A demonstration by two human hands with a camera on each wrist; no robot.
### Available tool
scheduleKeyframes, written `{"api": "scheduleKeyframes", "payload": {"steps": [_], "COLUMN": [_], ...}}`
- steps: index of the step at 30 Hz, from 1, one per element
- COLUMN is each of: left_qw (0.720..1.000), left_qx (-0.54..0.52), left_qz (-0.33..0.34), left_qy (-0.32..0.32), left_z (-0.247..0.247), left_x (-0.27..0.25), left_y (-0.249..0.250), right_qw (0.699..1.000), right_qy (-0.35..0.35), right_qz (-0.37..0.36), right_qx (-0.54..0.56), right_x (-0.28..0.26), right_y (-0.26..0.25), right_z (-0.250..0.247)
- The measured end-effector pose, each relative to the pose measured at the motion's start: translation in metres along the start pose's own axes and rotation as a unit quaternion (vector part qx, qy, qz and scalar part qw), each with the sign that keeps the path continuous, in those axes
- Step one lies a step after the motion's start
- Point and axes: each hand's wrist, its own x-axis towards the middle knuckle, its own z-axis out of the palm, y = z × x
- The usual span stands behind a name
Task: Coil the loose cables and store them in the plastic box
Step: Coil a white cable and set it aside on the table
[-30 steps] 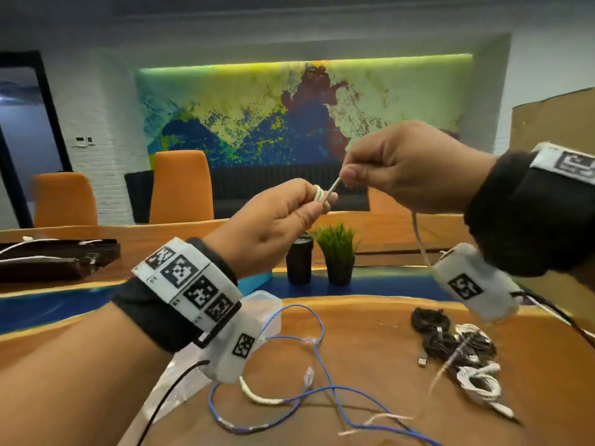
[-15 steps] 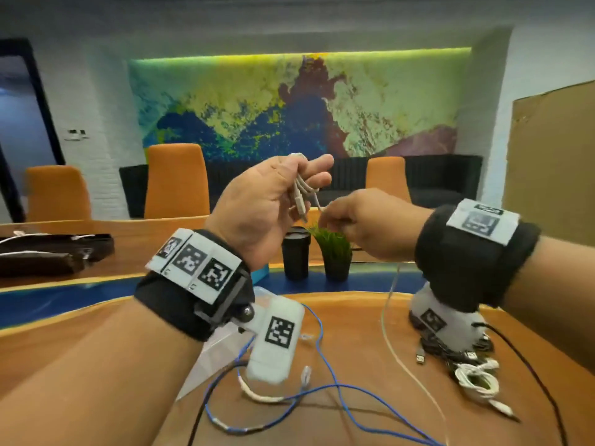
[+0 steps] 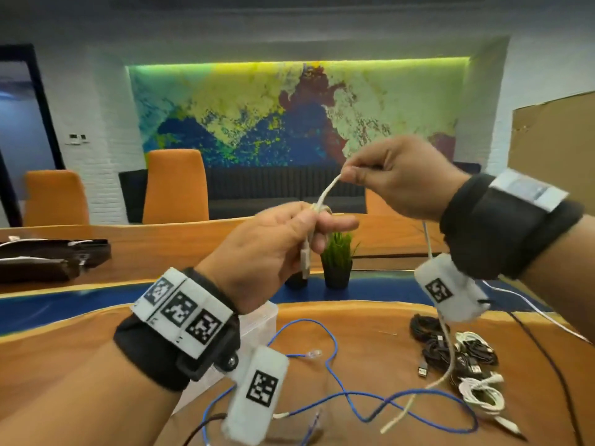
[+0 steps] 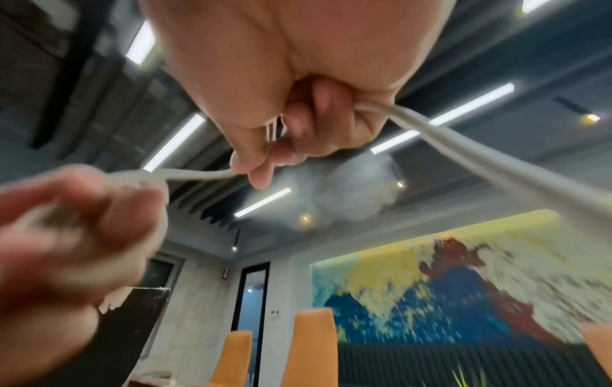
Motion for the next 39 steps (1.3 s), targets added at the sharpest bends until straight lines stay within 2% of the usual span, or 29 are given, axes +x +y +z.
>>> {"api": "scheduleKeyframes", "payload": {"steps": [1, 3, 4, 5, 7, 8, 10, 11, 12, 13, 14, 17, 19, 21, 23, 26, 28, 31, 33, 35, 36, 39], "left_qw": [0.998, 0.985, 0.982, 0.986, 0.988, 0.973, 0.921, 0.895, 0.882, 0.884, 0.900, 0.963, 0.987, 0.997, 0.998, 0.997, 0.991, 0.989, 0.989, 0.974, 0.969, 0.969], "left_qx": [-0.065, -0.164, -0.174, -0.139, 0.056, 0.169, 0.369, 0.434, 0.464, 0.461, 0.430, 0.267, 0.161, 0.075, 0.037, -0.045, -0.100, -0.094, 0.013, 0.123, 0.143, 0.101], "left_qz": [0.000, -0.003, -0.002, 0.006, 0.037, 0.054, 0.066, 0.059, 0.051, 0.049, 0.048, 0.014, -0.009, -0.028, -0.036, -0.058, -0.074, -0.068, -0.049, -0.035, -0.031, -0.042], "left_qy": [0.009, 0.043, 0.066, 0.091, 0.142, 0.145, 0.104, 0.081, 0.065, 0.056, 0.050, 0.032, 0.016, 0.014, 0.025, 0.034, 0.048, 0.095, 0.142, 0.187, 0.200, 0.221], "left_z": [0.001, 0.001, -0.001, -0.003, -0.010, -0.014, -0.024, -0.028, -0.029, -0.030, -0.030, -0.027, -0.027, -0.027, -0.028, -0.029, -0.027, -0.021, -0.015, -0.014, -0.014, -0.017], "left_x": [0.001, 0.006, 0.012, 0.017, 0.028, 0.032, 0.039, 0.041, 0.043, 0.043, 0.042, 0.037, 0.034, 0.032, 0.033, 0.034, 0.034, 0.035, 0.035, 0.035, 0.036, 0.037], "left_y": [0.007, 0.015, 0.014, 0.010, -0.003, -0.010, -0.025, -0.031, -0.034, -0.036, -0.038, -0.043, -0.045, -0.047, -0.051, -0.062, -0.068, -0.077, -0.082, -0.089, -0.093, -0.104], "right_qw": [0.999, 0.995, 0.991, 0.985, 0.979, 0.980, 0.986, 0.989, 0.990, 0.991, 0.993, 0.998, 0.999, 0.997, 0.987, 0.950, 0.930, 0.928, 0.922, 0.924, 0.928, 0.936], "right_qy": [-0.013, -0.080, -0.125, -0.168, -0.205, -0.199, -0.162, -0.146, -0.135, -0.123, -0.108, -0.060, -0.042, -0.038, -0.056, -0.120, -0.141, -0.113, -0.105, -0.095, -0.088, -0.074], "right_qz": [0.021, 0.041, 0.038, 0.030, 0.001, -0.011, -0.026, -0.036, -0.042, -0.047, -0.047, -0.019, 0.003, 0.039, 0.074, 0.110, 0.116, 0.110, 0.115, 0.108, 0.100, 0.082], "right_qx": [0.023, 0.033, 0.026, 0.020, -0.002, -0.012, -0.016, -0.016, -0.019, -0.023, -0.025, -0.014, 0.005, 0.056, 0.129, 0.267, 0.321, 0.338, 0.353, 0.355, 0.347, 0.333], "right_x": [-0.004, -0.015, -0.021, -0.026, -0.030, -0.028, -0.022, -0.019, -0.017, -0.014, -0.011, 0.000, 0.004, 0.004, -0.001, -0.008, -0.011, -0.010, -0.009, -0.007, -0.006, -0.004], "right_y": [0.007, 0.013, 0.011, 0.008, 0.004, 0.003, 0.002, 0.000, -0.002, -0.003, -0.003, 0.009, 0.020, 0.032, 0.038, 0.034, 0.027, 0.026, 0.028, 0.033, 0.034, 0.039], "right_z": [0.010, 0.036, 0.047, 0.056, 0.062, 0.060, 0.051, 0.045, 0.040, 0.035, 0.031, 0.023, 0.028, 0.040, 0.053, 0.069, 0.077, 0.090, 0.100, 0.109, 0.113, 0.125]}}
